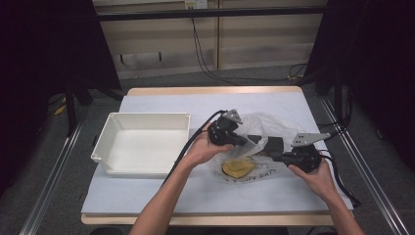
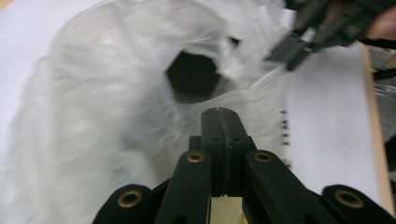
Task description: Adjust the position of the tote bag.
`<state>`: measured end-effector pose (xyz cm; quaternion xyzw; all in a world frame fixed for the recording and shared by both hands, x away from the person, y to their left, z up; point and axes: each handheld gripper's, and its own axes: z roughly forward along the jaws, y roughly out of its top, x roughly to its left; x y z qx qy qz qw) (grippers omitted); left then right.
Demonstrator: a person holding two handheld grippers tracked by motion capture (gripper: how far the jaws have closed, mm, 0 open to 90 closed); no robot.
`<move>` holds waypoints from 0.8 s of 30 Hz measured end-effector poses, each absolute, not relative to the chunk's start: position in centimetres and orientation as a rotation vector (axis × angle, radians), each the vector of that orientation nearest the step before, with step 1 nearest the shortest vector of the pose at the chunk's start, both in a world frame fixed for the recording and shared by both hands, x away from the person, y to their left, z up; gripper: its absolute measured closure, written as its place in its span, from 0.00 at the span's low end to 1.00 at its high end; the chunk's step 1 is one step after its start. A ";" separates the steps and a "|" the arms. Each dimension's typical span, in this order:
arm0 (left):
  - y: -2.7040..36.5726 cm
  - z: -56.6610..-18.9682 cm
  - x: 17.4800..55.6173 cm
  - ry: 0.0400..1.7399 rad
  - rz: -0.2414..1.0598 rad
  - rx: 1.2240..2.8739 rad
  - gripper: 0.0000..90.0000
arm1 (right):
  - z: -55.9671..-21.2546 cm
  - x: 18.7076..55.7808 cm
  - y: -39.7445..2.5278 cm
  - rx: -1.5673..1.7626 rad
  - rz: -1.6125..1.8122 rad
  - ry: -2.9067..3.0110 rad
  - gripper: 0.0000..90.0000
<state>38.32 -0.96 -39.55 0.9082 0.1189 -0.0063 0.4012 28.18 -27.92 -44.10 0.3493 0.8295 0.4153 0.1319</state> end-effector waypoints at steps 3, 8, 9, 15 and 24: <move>-0.2 -39.8 39.4 0.347 0.027 2.344 1.00 | -44.8 28.0 -28.0 1.029 1.180 2.421 1.00; 0.5 -40.5 40.8 0.407 0.057 2.400 1.00 | -45.9 27.8 -28.0 1.040 1.133 2.444 1.00; 0.6 -40.6 41.0 0.408 0.079 2.424 1.00 | -46.1 27.8 -28.0 1.042 1.125 2.449 1.00; 1.0 -41.4 41.8 0.470 0.169 2.530 1.00 | -46.8 27.6 -28.5 1.059 1.097 2.459 1.00; 0.2 -42.7 42.7 0.503 0.248 2.719 1.00 | -47.7 27.1 -29.6 1.098 1.061 2.449 1.00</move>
